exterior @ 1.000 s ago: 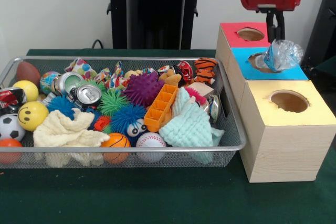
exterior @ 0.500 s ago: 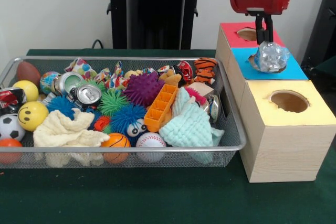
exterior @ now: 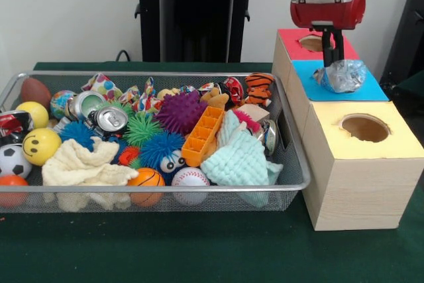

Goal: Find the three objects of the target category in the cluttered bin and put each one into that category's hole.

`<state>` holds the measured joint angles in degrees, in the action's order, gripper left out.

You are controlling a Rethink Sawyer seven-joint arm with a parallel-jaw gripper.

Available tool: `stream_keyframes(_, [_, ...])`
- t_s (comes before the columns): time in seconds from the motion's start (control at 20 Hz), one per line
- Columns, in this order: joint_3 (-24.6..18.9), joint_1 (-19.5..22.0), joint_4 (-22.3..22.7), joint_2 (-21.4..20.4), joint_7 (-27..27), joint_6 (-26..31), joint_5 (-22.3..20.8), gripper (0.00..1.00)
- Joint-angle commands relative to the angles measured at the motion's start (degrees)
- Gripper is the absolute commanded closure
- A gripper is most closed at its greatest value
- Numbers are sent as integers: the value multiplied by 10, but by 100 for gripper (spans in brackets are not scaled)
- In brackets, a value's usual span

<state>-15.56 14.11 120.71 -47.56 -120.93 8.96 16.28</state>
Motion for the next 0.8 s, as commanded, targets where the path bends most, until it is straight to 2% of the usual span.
stream_keyframes(0.05, [-31, 1, 11, 36, -71, -43, -24, 100])
stream_keyframes(0.55, [-25, -7, -3, 69, -76, -70, -34, 100])
stream_keyframes(0.7, [14, -37, -14, 65, -82, -72, -31, 100])
stream_keyframes(0.75, [27, -48, -18, 64, -83, -73, -30, 0])
stream_keyframes(0.8, [39, -58, -21, 62, -86, -68, -27, 0])
